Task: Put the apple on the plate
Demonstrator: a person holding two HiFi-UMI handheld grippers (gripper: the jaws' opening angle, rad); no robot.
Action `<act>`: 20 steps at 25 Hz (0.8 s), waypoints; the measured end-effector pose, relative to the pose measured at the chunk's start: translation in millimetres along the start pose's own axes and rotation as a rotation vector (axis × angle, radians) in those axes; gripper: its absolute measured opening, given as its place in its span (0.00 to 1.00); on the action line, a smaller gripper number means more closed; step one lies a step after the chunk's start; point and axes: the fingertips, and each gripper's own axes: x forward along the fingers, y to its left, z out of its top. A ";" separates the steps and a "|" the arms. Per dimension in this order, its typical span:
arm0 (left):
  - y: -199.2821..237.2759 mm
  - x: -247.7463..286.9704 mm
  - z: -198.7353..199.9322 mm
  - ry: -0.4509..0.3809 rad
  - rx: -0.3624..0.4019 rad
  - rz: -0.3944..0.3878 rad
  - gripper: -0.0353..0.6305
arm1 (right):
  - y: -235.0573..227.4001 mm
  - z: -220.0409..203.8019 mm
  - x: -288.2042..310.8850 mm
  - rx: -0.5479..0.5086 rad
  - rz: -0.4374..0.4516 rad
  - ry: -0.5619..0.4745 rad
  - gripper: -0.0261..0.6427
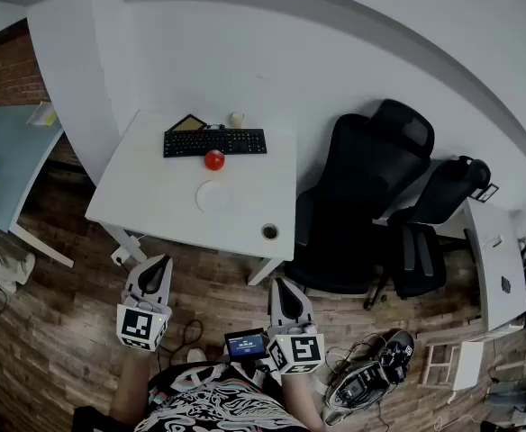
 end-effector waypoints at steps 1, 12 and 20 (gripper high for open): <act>-2.0 1.4 1.3 0.002 0.004 -0.001 0.08 | -1.8 0.2 0.5 0.000 0.004 -0.002 0.08; -21.8 12.6 6.4 0.010 0.024 0.001 0.08 | -19.7 0.0 2.0 -0.004 0.028 0.001 0.08; -31.2 21.3 6.1 0.018 0.014 0.008 0.08 | -30.5 -3.8 2.4 0.030 0.049 0.017 0.08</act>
